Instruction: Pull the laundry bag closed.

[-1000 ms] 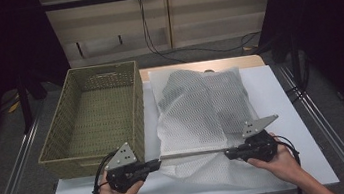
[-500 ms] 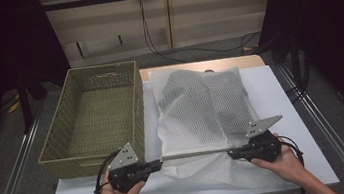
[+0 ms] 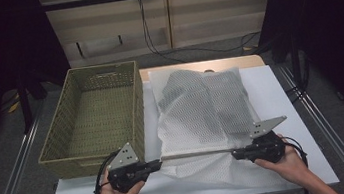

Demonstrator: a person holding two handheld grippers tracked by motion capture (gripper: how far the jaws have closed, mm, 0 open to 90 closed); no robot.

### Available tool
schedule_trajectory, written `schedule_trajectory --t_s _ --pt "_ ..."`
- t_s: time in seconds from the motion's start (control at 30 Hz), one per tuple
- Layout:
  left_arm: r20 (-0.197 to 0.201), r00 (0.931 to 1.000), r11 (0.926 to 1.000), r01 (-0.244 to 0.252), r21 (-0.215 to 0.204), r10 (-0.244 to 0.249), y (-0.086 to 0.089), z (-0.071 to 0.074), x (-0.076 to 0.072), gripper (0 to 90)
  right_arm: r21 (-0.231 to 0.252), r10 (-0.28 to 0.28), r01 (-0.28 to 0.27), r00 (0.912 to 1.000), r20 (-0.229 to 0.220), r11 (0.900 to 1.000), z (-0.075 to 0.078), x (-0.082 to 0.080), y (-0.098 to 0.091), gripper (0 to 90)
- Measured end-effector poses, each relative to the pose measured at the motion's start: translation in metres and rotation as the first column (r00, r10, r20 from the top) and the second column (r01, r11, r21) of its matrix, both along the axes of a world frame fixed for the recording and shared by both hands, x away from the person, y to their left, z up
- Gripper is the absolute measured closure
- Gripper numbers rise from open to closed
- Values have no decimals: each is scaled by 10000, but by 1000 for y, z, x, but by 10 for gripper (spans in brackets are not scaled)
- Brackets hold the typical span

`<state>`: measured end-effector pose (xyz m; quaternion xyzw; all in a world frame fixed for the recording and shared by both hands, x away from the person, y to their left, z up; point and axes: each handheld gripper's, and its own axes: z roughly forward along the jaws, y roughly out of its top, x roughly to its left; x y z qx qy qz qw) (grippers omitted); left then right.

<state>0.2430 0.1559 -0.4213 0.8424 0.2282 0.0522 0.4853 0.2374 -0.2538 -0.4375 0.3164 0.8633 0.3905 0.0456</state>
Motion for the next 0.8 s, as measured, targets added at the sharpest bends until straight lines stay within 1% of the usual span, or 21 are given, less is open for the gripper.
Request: schedule_trajectory --t_s 0.07,0.17,0.2,0.27,0.3,0.37,0.6,0.67,0.7,0.73,0.8 --pt "-57 10000 9999 -55 -140 54 0 0 -1 886 -6 -58 58 10000 33 10000 0 0 -1 869" --pt "19 10000 10000 -7 12 7 2 1 0 886 11 -161 161 9999 21 9999 0 -1 -4 869" --pt "1 10000 10000 -82 12 82 1 1 0 886 56 -156 156 9999 -10 9999 -1 -1 -5 869" --pt "70 10000 10000 -38 -27 38 3 1 1 886 46 -184 184 9998 23 9998 -1 -1 -6 869" --pt "37 10000 10000 -46 -64 46 3 2 1 886 -12 -253 253 9997 72 9997 0 -1 -7 869" --pt "-33 10000 9999 -75 -94 75 4 1 0 886 47 -235 235 9997 20 9997 0 -1 -8 869" --pt "21 10000 10000 -80 -20 80 6 1 0 886 11 -432 432 9990 -61 9991 -2 -1 -14 869" --pt "9 9999 9999 -147 12 146 7 2 -1 886 16 -510 511 9987 -93 9987 -3 -2 -16 869" --pt "-3 9999 9999 -142 -51 142 8 2 -1 886 61 -499 499 9987 -70 9987 -3 -2 -17 869" --pt "41 9998 9998 -177 21 177 9 2 -2 886 22 -523 523 9986 -103 9986 -3 -3 -18 869" --pt "-36 9998 9998 -184 -32 184 10 1 -3 886 -18 -563 563 9984 -71 9984 -4 -4 -20 869"
